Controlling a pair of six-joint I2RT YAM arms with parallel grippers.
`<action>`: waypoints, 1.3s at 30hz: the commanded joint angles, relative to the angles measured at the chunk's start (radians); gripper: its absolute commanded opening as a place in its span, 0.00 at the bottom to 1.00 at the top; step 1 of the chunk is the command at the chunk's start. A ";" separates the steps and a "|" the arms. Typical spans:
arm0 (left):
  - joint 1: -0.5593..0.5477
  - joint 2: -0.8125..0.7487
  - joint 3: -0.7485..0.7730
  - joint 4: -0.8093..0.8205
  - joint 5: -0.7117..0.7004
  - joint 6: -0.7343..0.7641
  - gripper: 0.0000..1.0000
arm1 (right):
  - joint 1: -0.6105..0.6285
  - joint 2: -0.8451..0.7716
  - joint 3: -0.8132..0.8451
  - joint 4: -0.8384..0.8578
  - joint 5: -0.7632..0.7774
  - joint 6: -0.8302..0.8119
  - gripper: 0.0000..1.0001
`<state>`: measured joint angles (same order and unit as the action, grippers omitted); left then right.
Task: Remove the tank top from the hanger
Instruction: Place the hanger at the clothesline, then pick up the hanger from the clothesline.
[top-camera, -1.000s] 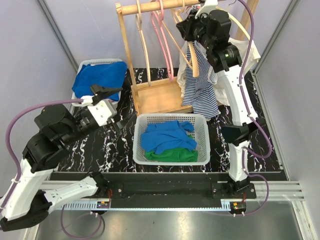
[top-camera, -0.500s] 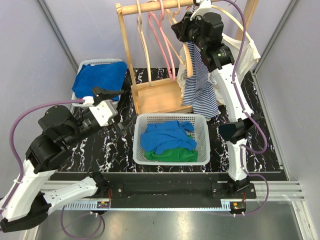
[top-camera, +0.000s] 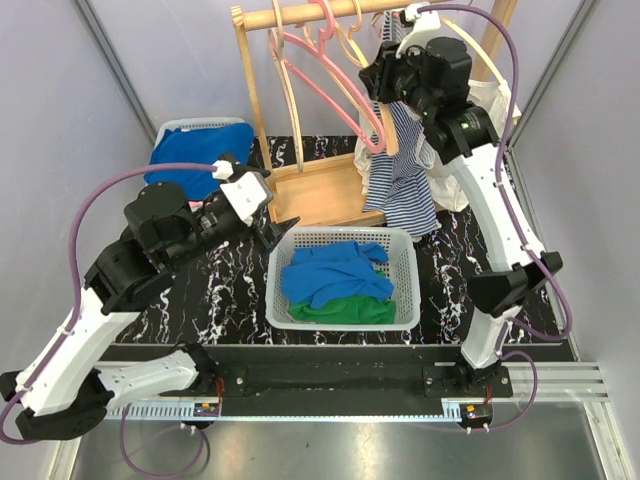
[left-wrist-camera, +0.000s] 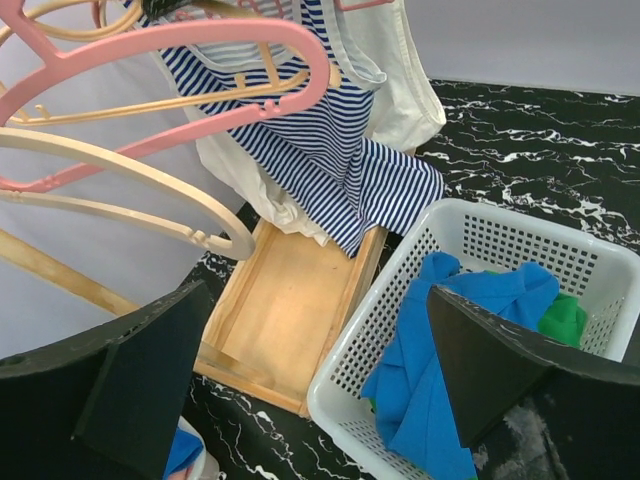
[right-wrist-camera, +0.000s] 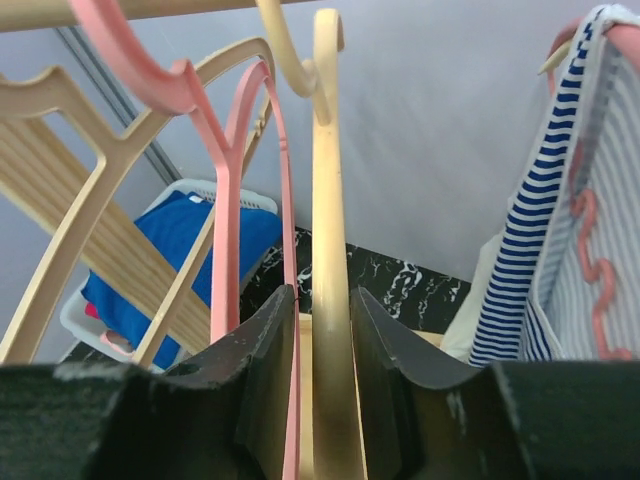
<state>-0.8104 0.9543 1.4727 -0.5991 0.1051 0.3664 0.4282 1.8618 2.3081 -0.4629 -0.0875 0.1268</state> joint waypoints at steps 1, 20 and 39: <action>0.004 0.014 0.073 0.032 0.012 -0.009 0.99 | 0.011 -0.151 -0.045 -0.037 0.037 -0.082 0.39; 0.005 0.219 0.259 -0.177 -0.189 -0.060 0.99 | -0.124 -0.343 -0.294 0.170 0.253 -0.227 0.44; 0.022 0.161 0.183 -0.186 -0.182 0.014 0.92 | -0.241 -0.305 -0.351 0.205 -0.087 0.003 0.53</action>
<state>-0.7902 1.1320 1.6733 -0.8162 -0.0902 0.3283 0.1989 1.5978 1.9888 -0.3222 -0.1112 0.0772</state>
